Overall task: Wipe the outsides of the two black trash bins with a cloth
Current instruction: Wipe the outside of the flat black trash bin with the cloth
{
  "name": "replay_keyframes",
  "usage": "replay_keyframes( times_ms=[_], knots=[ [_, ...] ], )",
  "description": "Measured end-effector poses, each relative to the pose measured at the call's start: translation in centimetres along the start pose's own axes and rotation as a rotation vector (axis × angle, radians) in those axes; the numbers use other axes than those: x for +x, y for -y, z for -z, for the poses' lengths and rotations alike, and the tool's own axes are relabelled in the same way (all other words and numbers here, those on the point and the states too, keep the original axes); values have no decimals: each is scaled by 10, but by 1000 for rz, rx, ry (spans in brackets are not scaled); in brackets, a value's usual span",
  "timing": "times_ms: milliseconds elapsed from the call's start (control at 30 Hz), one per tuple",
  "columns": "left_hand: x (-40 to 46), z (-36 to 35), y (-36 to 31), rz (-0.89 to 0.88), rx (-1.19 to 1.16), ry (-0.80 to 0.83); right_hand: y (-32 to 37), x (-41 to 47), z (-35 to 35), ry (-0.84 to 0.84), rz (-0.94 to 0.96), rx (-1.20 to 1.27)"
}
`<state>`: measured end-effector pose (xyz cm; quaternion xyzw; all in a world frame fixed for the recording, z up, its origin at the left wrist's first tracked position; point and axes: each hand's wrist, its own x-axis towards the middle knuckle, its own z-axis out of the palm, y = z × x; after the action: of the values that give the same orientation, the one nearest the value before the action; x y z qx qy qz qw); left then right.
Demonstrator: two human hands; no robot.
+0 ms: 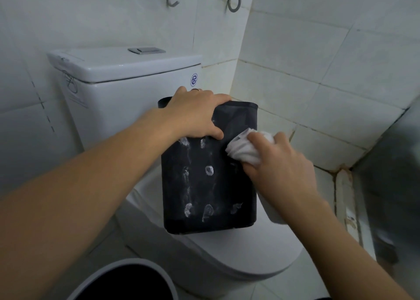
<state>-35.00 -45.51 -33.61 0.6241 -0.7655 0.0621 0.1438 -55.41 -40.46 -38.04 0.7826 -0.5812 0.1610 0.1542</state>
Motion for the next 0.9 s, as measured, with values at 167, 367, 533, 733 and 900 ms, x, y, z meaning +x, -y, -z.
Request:
replay_keyframes(
  times_ms=[167, 367, 533, 733, 900],
  knots=[
    [0, -1, 1, 5, 2, 2, -2, -30, -1, 87, 78, -85],
    [0, 0, 1, -3, -13, -1, 1, 3, 4, 3, 12, 13],
    [0, -1, 2, 5, -13, -1, 1, 4, 0, 15, -8, 44],
    [1, -2, 3, 3, -31, 4, -8, -29, -4, 137, 4, 45],
    [-1, -1, 4, 4, -21, 6, -5, -5, -3, 103, -46, 172]
  ],
)
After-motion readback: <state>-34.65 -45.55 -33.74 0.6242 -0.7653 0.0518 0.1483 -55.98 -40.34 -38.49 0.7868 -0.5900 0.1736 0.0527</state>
